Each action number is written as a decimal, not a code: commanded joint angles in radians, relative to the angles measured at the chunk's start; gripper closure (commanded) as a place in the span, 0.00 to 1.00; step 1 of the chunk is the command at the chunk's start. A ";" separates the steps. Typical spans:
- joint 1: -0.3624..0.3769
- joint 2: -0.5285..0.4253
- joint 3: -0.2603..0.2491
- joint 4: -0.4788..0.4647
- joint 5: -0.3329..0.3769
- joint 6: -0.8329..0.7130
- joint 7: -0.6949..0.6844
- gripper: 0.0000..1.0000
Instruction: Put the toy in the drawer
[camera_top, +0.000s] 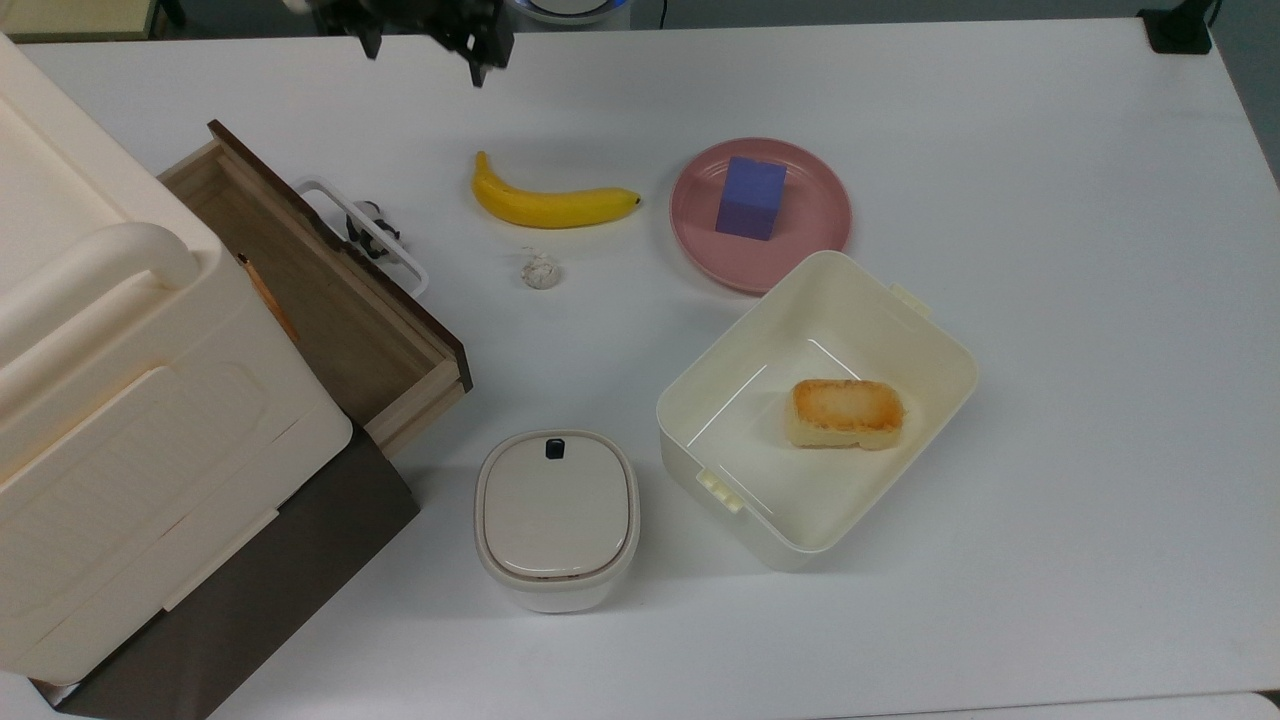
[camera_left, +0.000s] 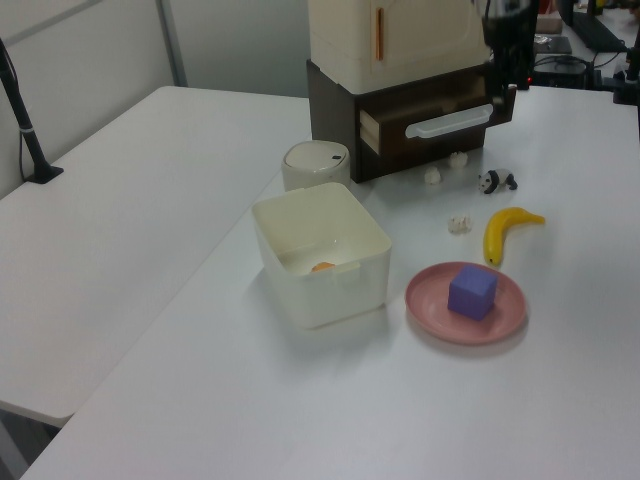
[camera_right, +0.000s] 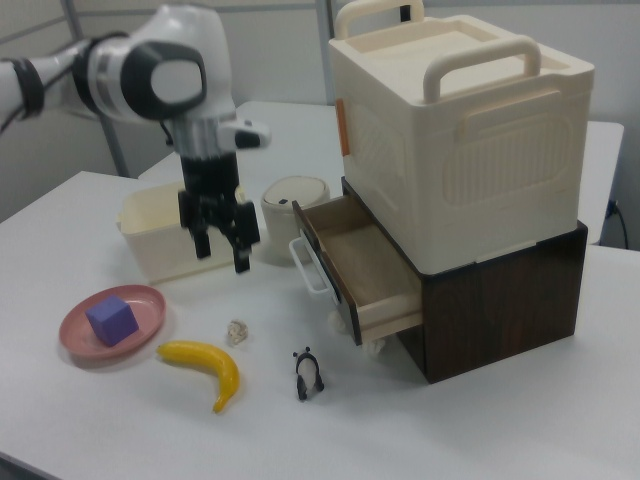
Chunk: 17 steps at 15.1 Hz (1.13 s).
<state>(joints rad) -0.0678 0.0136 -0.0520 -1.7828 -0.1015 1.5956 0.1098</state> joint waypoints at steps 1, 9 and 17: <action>-0.010 -0.018 0.000 -0.153 -0.058 0.151 -0.039 0.00; -0.020 0.029 0.000 -0.273 -0.303 0.385 -0.042 0.00; -0.020 0.147 0.000 -0.276 -0.504 0.454 -0.029 0.00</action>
<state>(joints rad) -0.0790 0.1511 -0.0535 -2.0493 -0.5830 2.0053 0.0873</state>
